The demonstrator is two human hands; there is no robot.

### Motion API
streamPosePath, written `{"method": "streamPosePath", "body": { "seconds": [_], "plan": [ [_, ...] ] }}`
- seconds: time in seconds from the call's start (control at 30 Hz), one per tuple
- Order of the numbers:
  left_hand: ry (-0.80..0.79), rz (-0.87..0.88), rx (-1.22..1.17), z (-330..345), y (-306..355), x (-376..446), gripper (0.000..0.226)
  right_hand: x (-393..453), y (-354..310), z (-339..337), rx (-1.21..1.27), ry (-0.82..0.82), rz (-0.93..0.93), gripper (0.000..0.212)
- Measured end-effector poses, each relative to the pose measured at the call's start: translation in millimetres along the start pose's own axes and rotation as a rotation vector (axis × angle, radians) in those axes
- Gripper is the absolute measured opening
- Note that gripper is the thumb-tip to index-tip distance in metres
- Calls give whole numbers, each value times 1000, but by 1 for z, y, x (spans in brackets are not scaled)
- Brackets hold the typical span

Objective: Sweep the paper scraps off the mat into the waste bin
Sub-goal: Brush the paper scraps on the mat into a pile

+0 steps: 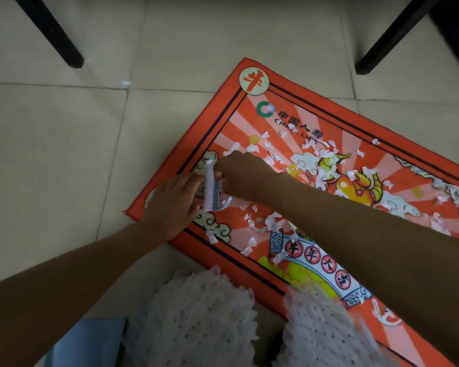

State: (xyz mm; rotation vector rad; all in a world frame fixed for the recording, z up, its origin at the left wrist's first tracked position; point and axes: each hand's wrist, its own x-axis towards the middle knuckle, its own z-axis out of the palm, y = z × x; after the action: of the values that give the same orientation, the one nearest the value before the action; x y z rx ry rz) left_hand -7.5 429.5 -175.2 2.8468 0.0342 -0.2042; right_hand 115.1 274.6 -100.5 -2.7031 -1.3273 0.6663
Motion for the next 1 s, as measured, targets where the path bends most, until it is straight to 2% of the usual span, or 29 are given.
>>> {"method": "streamPosePath", "body": {
  "seconds": [0.13, 0.4, 0.53, 0.8, 1.0],
  "plan": [
    [-18, 8, -4, -2, 6, 6, 67, -4, 0, -1, -135, 46, 9, 30],
    [-72, 13, 13, -6, 14, 11, 70, -25, 27, -33, -334, -10, 156, 31],
    [-92, 50, 35, -7, 11, 15, 71, -39, 47, -38, -271, 32, 203, 26],
    [-85, 49, 33, -8, 4, 17, 73, -25, 26, -5, 160, 79, 116, 29],
    [-76, 49, 12, -8, 4, 15, 73, -15, 7, -2, 29, 79, 132, 31]
  ]
}}
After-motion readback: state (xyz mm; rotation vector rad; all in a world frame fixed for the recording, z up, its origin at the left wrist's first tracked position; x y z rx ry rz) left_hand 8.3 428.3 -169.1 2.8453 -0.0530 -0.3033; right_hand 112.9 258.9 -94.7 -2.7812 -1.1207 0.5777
